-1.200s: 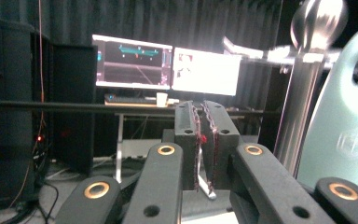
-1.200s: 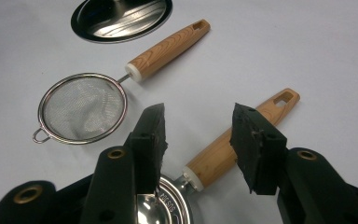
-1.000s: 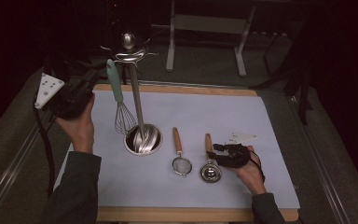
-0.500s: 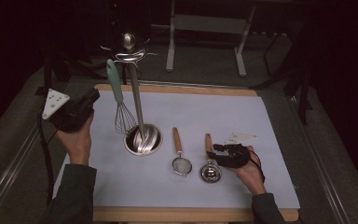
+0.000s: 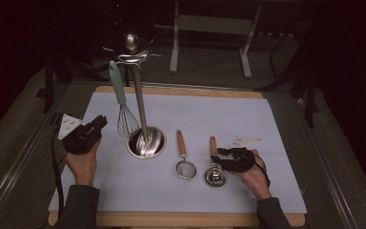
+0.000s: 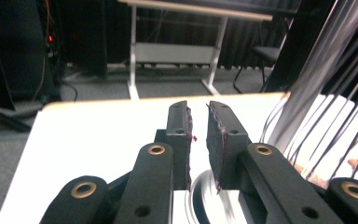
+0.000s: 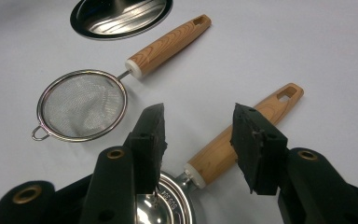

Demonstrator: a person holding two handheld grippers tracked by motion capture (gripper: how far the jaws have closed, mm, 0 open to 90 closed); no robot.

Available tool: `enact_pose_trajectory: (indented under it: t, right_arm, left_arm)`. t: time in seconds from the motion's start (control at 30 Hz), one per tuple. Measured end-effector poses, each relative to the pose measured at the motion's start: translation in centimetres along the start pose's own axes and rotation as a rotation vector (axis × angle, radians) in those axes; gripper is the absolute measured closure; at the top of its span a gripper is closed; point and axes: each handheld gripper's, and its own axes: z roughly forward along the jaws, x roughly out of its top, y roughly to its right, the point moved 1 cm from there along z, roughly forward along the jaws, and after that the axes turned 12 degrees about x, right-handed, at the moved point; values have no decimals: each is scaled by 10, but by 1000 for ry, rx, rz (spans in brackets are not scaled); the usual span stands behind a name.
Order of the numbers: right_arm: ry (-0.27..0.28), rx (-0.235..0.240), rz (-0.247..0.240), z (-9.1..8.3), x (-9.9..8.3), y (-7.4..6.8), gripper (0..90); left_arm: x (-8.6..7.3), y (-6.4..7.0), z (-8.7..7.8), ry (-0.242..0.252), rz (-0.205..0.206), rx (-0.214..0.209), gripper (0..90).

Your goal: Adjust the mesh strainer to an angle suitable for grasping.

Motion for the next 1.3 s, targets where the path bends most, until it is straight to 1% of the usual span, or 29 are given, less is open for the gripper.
enact_pose_trajectory:
  t: [0.13, 0.23, 0.37, 0.43, 0.67, 0.7, 0.77, 0.8, 0.87, 0.93, 1.03, 1.3]
  right_arm:
    - [0, 1, -1, 0, 0, -1, 539]
    - [3, 1, 1, 0, 0, -1, 538]
    - [8, 18, 5, 1, 1, -2, 538]
    - [13, 24, 2, 2, 2, -3, 537]
    - [12, 26, 8, 3, 2, -3, 537]
    - [11, 27, 10, 3, 2, -3, 537]
    - [25, 49, 20, 3, 3, -4, 537]
    - [33, 64, 21, 3, 4, -5, 537]
    - [39, 70, 19, 3, 6, -7, 537]
    - [40, 71, 13, 3, 7, -9, 537]
    - [37, 75, 7, 4, 9, -12, 537]
    - [33, 79, 1, 7, 14, -19, 537]
  left_arm:
    - [-15, 1, -1, -38, 15, -3, 790]
    - [-26, 1, -2, -61, 15, -1, 781]
    - [-42, 0, -2, -87, -1, -1, 777]
    - [-47, 0, -2, -98, 1, 1, 776]
    - [-63, -1, 0, -139, 34, 16, 771]
    - [-66, -2, 0, -144, 29, 16, 770]
    - [-72, -4, 2, -160, 21, 21, 770]
    - [-74, -5, 2, -165, 21, 24, 770]
    - [-79, -7, 4, -176, 17, 30, 770]
    - [-83, -8, 4, -174, 19, 32, 770]
    - [-86, -8, 6, -191, 30, 44, 770]
    - [-91, -7, 8, -205, 40, 60, 766]
